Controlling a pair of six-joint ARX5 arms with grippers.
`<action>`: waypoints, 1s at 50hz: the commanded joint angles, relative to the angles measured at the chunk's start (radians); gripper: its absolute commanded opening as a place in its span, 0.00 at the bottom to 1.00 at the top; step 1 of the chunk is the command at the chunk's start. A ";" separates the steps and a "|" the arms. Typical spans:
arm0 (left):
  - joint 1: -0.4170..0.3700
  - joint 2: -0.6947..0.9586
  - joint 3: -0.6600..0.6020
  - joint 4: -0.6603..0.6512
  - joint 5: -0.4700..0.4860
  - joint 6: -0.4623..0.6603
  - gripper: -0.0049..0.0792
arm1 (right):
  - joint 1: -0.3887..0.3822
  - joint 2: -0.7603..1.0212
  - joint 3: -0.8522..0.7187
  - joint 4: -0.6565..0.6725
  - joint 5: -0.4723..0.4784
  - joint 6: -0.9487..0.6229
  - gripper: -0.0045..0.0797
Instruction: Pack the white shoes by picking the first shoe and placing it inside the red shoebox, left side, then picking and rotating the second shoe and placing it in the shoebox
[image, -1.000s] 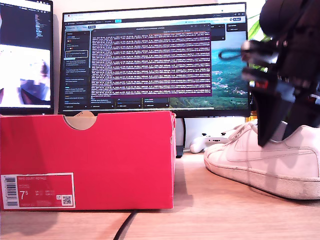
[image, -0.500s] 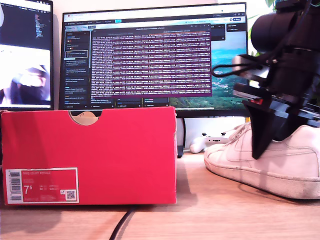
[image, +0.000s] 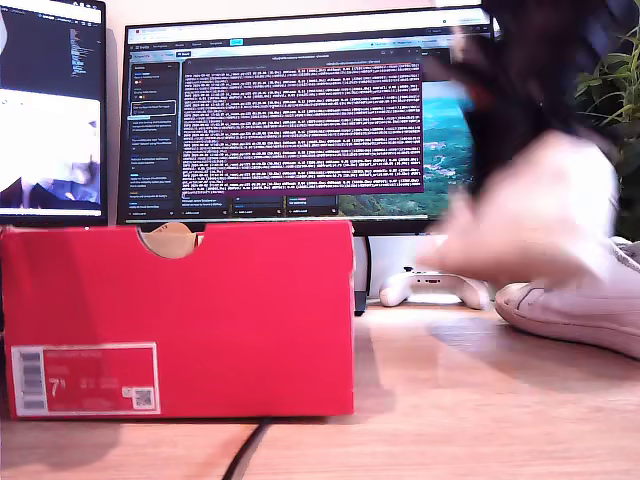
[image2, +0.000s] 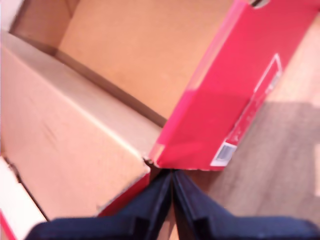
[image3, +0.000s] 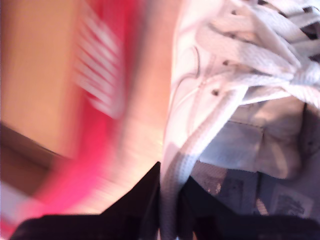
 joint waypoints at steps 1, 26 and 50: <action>-0.003 0.005 0.008 0.013 0.008 0.000 0.04 | 0.030 -0.009 0.069 0.003 -0.023 0.033 0.04; -0.003 0.005 0.008 0.016 0.019 0.000 0.04 | 0.224 0.015 0.202 0.346 -0.089 0.460 0.04; -0.003 0.005 0.008 0.016 0.019 0.000 0.04 | 0.395 0.225 0.202 0.632 -0.036 0.631 0.04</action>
